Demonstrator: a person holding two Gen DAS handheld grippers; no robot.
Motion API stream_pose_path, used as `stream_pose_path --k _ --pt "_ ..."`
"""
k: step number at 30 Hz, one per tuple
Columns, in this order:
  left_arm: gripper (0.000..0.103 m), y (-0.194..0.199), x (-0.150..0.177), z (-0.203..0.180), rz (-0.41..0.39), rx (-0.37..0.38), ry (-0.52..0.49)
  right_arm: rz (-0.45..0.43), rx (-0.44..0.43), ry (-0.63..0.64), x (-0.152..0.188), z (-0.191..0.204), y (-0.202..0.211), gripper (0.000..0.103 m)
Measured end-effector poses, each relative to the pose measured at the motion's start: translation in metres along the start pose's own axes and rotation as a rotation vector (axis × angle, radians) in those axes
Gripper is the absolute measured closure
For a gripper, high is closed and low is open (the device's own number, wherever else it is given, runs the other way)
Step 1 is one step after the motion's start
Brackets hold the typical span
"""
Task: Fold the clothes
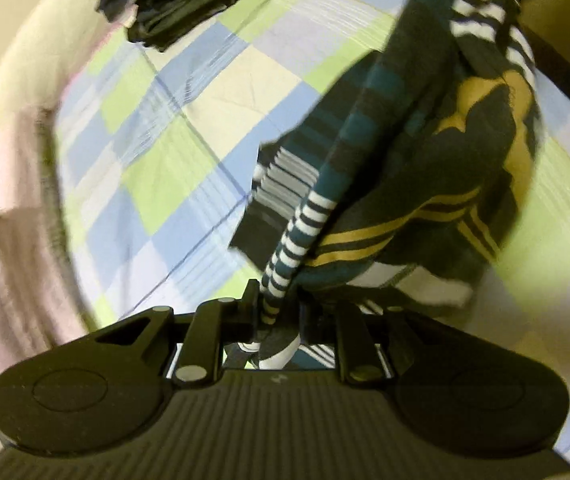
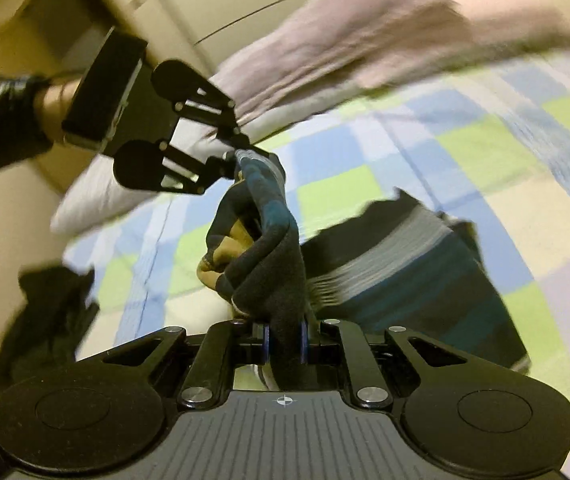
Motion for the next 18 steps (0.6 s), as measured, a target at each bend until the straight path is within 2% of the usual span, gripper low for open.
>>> stream_pose_path --k 2,7,12,13,15,16,17,18 --pt "0.087 -0.027 -0.021 0.023 0.016 0.051 -0.016 0.013 -0.01 -0.104 -0.003 -0.039 -0.01 0.091" --pt "0.087 -0.093 -0.052 0.051 0.057 0.161 -0.054 0.048 -0.007 -0.319 -0.003 -0.118 -0.037 0.091" --pt "0.085 -0.135 -0.064 0.063 0.068 0.244 -0.074 0.064 0.005 -0.456 0.007 -0.161 -0.05 0.091" --pt "0.082 -0.141 -0.066 0.065 0.066 0.253 -0.075 0.065 0.007 -0.481 0.009 -0.167 -0.052 0.091" --pt "0.071 -0.149 -0.068 0.073 0.054 0.261 -0.051 0.062 0.015 -0.531 0.013 -0.175 -0.054 0.091" --pt "0.058 -0.15 -0.066 0.079 0.043 0.258 -0.02 0.062 0.02 -0.549 0.016 -0.178 -0.055 0.091" --pt "0.051 -0.151 -0.063 0.086 0.027 0.263 0.022 0.065 0.032 -0.559 0.018 -0.18 -0.056 0.091" --pt "0.049 -0.149 -0.058 0.094 0.009 0.273 0.074 0.068 0.04 -0.571 0.02 -0.181 -0.057 0.091"
Point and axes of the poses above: each gripper's, at about its wrist camera, not at the fingertips, and y roughly against the way its jaws point, z to its left, x to its underside, the point moved 4 cm from there along -y, roughly the way its jaws point, and after that the axes turned 12 degrees about x, right-handed, at the moved point
